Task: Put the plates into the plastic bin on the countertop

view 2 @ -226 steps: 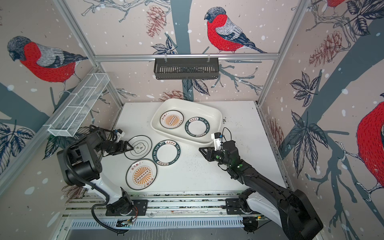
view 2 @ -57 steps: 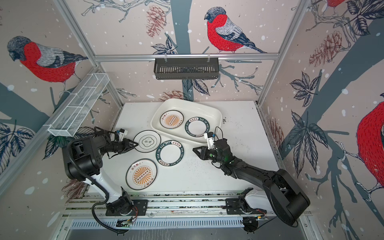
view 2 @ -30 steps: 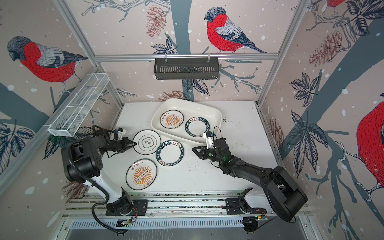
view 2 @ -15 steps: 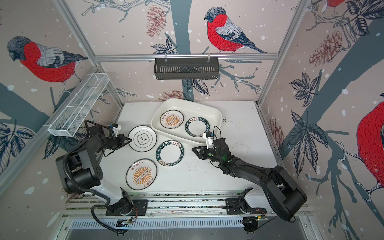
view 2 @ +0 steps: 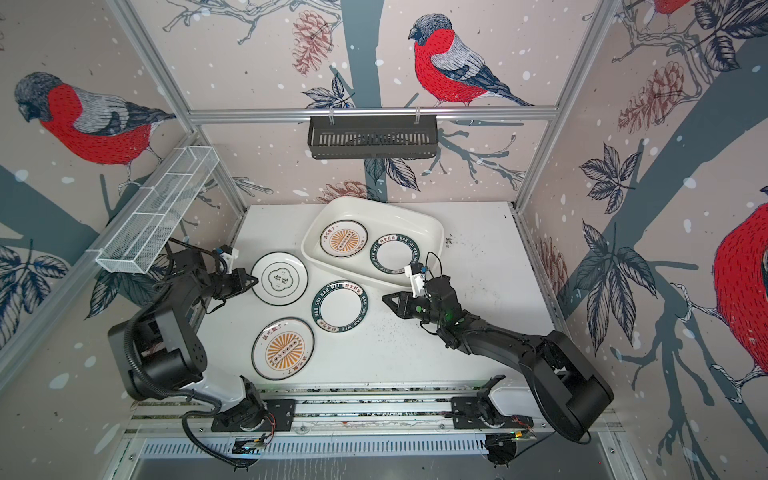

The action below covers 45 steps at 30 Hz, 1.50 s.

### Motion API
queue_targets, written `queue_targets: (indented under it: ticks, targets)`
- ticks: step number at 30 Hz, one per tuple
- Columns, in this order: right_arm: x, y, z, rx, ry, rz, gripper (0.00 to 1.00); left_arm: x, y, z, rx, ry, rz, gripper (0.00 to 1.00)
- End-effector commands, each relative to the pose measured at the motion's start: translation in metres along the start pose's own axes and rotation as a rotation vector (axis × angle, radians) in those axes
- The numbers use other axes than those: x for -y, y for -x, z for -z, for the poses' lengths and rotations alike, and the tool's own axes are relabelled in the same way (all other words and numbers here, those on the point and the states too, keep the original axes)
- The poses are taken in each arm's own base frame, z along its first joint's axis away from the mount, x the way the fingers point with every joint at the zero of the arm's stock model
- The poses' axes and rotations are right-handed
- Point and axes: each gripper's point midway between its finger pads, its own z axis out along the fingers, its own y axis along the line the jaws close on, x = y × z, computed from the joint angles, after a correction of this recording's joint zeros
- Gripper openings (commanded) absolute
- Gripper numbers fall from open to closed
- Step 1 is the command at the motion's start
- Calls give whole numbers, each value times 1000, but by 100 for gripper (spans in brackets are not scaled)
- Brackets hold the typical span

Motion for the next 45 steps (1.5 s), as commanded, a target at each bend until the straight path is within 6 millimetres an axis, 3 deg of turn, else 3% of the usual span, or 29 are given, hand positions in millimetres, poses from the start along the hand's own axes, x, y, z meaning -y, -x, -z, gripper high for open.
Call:
queue_targets:
  ticks: [1, 14, 22, 33, 45]
  targets:
    - [-8, 6, 0, 18, 29, 21, 24, 9, 0, 1, 2, -5, -47, 0]
    - [-12, 8, 2, 23, 37, 33, 24, 32, 8, 7, 15, 58, -140, 0]
    - [-15, 10, 0, 21, 41, 39, 24, 44, 32, 19, 58, 49, -167, 0]
    - [-20, 16, -4, 21, 56, 44, 24, 65, 44, 34, 77, 101, -255, 0]
    - [-28, 24, -12, 11, 78, 61, 26, 85, 72, 66, 171, 142, -307, 0]
